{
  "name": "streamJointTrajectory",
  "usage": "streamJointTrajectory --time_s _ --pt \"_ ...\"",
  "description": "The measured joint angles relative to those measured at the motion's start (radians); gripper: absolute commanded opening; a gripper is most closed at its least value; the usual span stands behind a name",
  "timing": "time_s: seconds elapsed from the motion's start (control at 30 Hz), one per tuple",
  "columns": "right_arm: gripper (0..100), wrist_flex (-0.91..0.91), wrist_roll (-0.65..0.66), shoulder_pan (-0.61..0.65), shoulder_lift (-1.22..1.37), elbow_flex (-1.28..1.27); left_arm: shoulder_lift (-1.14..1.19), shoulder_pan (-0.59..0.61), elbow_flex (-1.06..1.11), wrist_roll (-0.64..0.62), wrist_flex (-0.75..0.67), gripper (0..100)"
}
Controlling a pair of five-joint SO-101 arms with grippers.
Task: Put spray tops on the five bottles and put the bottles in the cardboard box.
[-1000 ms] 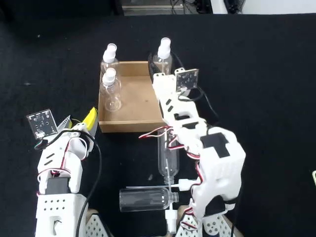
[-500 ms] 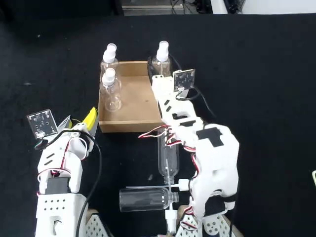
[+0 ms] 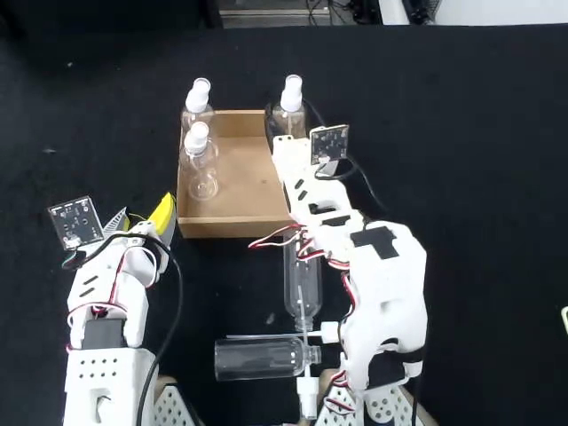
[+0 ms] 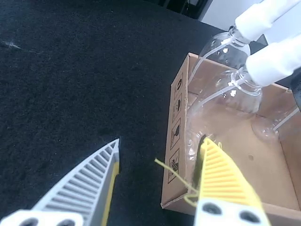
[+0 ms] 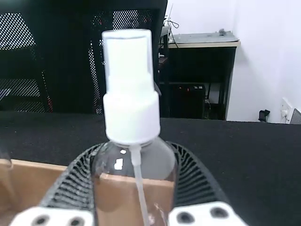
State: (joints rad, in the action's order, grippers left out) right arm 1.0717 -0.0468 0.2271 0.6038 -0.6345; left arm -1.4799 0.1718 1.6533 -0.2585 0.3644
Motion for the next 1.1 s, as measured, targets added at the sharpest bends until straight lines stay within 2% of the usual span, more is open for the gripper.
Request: streamJointTrajectory --time_s 0.17,0.4,1.1 --pt "1.8 0.000 0.000 0.000 0.000 0.000 0.000 0.000 0.000 0.000 0.000 25" --pt "16.7 0.000 0.000 0.000 0.000 0.000 0.000 0.000 0.000 0.000 0.000 25" --pt "16.8 0.000 0.000 0.000 0.000 0.000 0.000 0.000 0.000 0.000 0.000 25"
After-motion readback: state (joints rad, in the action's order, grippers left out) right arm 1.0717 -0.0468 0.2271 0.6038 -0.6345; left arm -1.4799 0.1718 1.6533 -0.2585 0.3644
